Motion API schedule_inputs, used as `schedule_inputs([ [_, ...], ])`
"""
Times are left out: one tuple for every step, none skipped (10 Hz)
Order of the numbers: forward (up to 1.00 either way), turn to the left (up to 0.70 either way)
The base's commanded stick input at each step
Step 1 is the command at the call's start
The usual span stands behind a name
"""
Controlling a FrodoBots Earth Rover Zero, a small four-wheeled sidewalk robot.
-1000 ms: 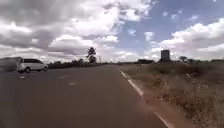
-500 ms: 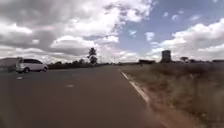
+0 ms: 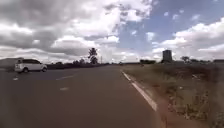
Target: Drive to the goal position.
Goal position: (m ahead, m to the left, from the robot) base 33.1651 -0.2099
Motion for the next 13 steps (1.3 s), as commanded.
schedule_inputs([
  [0.7,0.0],
  [0.7,0.0],
  [0.7,0.0],
  [0.7,0.0],
  [0.7,0.0],
  [0.7,0.0],
  [0.7,0.0],
  [0.7,0.0],
  [0.7,0.0],
  [0.7,0.0],
  [0.7,0.0],
  [0.7,-0.06],
  [0.7,-0.21],
])
